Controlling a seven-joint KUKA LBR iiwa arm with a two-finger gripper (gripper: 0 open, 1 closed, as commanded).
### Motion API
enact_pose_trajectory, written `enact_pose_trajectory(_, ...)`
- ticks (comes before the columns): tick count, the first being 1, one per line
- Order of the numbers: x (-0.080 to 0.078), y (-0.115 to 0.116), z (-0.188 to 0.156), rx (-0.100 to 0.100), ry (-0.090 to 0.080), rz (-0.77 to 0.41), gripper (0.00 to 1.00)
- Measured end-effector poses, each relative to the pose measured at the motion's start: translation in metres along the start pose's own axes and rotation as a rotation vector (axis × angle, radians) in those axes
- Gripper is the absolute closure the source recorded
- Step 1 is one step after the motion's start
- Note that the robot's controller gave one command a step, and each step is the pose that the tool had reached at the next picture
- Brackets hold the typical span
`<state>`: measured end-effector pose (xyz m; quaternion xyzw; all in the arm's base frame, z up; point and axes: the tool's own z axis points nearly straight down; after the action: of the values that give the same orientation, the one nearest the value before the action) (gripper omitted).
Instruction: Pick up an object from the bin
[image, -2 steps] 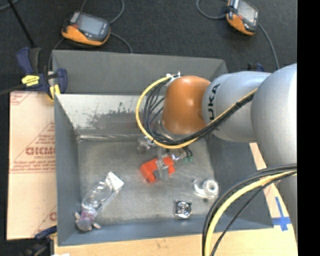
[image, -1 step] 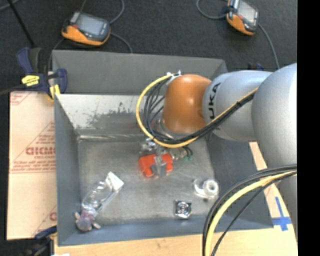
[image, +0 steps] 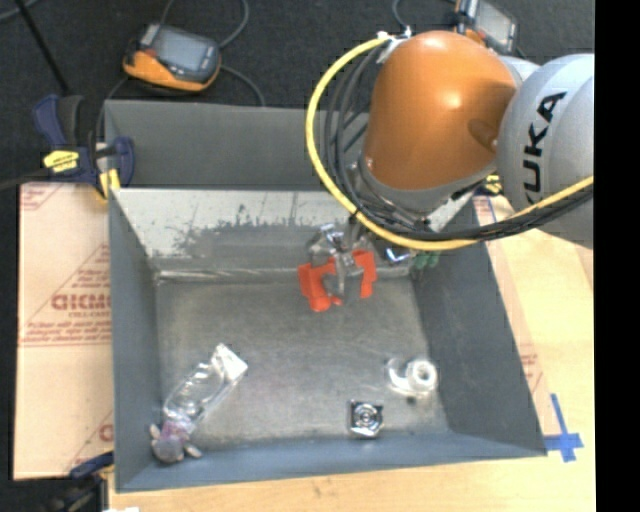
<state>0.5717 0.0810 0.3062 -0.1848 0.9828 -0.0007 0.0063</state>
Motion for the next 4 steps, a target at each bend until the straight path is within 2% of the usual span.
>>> enact_pose_trajectory(1,0.0009,0.0006,0.0053,-0.004,0.008,0.002,1.0)
enact_pose_trajectory(4,0.0009,0.0007,0.0053,-0.004,0.008,0.004,1.0)
